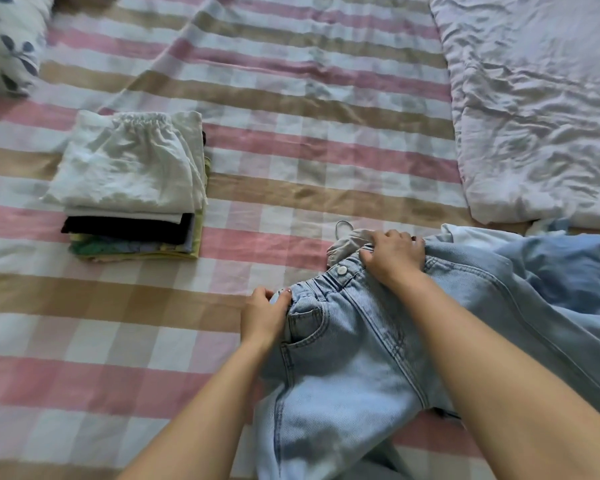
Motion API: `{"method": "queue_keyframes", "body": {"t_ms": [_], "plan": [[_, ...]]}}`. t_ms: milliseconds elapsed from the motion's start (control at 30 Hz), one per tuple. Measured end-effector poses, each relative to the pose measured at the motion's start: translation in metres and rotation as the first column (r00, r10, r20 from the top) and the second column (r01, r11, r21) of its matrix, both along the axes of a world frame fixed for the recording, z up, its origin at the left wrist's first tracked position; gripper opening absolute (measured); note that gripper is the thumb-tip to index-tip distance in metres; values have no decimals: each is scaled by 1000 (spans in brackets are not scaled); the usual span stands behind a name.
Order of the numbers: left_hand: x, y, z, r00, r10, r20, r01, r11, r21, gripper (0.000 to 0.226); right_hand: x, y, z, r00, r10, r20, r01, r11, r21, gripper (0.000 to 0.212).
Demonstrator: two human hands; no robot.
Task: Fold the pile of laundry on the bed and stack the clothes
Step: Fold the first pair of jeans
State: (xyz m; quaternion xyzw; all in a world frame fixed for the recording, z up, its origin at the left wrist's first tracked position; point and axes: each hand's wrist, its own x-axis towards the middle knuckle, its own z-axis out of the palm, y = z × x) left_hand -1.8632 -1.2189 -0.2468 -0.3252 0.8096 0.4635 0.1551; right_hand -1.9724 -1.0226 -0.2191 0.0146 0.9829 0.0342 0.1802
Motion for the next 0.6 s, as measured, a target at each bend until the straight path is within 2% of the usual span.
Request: {"method": "queue_keyframes", "body": {"t_ms": [100, 200, 333, 400, 500, 600], "plan": [[0, -1, 5, 999, -17, 36, 15, 998, 58, 37, 0, 0, 6, 993, -74, 93, 64, 992, 108, 57], [5, -2, 17, 993, 116, -31, -108, 976, 189, 38, 4, -5, 22, 996, -89, 15, 87, 994, 61, 60], [18, -12, 60, 966, 193, -170, -104, 898, 427, 10, 20, -11, 73, 985, -150, -82, 140, 983, -117, 53], [26, -26, 93, 943, 206, -259, -80, 901, 425, 13, 32, -11, 110, 978, -199, -63, 177, 951, -253, 43], [36, -53, 157, 912, 240, -333, -70, 889, 452, 13, 52, -12, 179, 972, -235, 11, 209, 841, -499, 33], [46, -76, 226, 889, 211, -407, 21, 869, 495, 16, 76, -18, 250, 972, -236, -4, 179, 746, -641, 22]]}}
